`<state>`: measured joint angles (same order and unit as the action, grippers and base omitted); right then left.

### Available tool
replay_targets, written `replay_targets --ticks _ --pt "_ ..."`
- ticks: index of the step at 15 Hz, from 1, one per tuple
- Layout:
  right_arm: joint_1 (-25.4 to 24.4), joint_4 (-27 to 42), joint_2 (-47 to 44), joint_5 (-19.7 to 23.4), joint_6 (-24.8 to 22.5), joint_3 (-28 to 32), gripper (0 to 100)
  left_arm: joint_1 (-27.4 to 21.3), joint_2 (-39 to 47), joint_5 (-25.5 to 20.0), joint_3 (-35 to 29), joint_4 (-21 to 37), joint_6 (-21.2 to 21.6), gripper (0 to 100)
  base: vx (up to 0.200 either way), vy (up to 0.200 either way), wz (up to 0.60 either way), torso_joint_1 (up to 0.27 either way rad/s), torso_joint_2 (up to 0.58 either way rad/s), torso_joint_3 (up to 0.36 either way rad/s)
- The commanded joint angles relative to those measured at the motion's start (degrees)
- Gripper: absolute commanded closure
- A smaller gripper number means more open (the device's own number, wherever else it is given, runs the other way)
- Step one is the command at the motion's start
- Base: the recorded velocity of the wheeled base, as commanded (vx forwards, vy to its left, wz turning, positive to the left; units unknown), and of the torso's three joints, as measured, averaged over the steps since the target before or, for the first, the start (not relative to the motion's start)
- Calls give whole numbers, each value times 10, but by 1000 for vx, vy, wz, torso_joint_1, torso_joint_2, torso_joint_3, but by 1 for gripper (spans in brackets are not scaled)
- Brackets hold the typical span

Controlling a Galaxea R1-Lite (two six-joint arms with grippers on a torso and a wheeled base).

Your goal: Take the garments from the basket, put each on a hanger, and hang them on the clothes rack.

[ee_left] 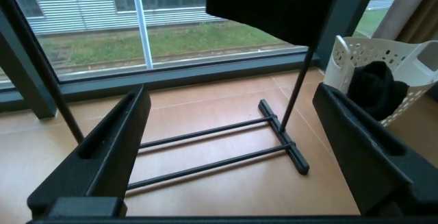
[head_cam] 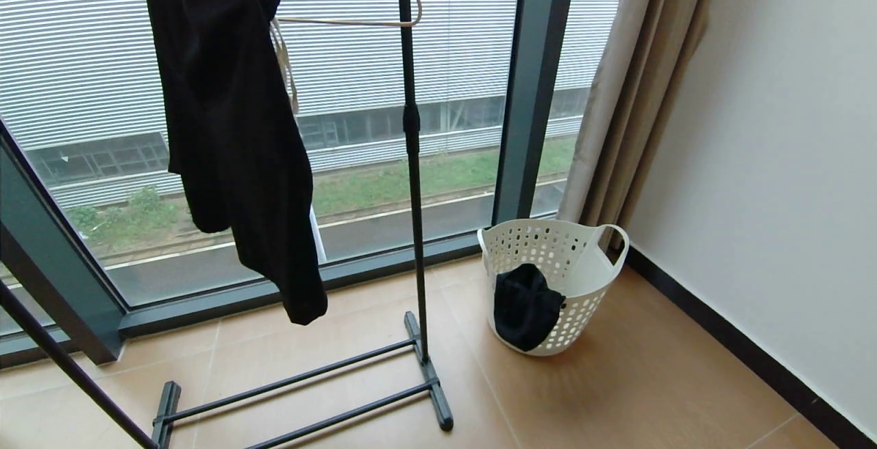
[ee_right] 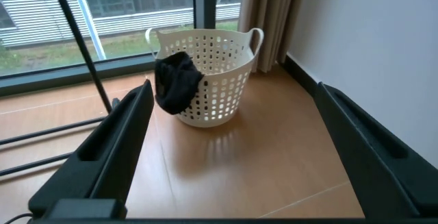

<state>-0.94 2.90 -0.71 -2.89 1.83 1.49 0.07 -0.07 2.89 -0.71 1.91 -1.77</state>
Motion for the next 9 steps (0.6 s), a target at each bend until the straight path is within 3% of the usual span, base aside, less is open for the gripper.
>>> replay_targets --ticks 1,6,9 --pt "0 0 -1 0 0 0 0 0 1 0 0 0 0 0 0 -200 0 7 7 -7" --pt "0 0 -1 1 0 0 0 0 1 0 0 0 0 0 0 -200 0 2 2 3" --pt "0 0 -1 0 0 0 0 0 1 0 0 0 -1 0 200 0 0 1 2 2"
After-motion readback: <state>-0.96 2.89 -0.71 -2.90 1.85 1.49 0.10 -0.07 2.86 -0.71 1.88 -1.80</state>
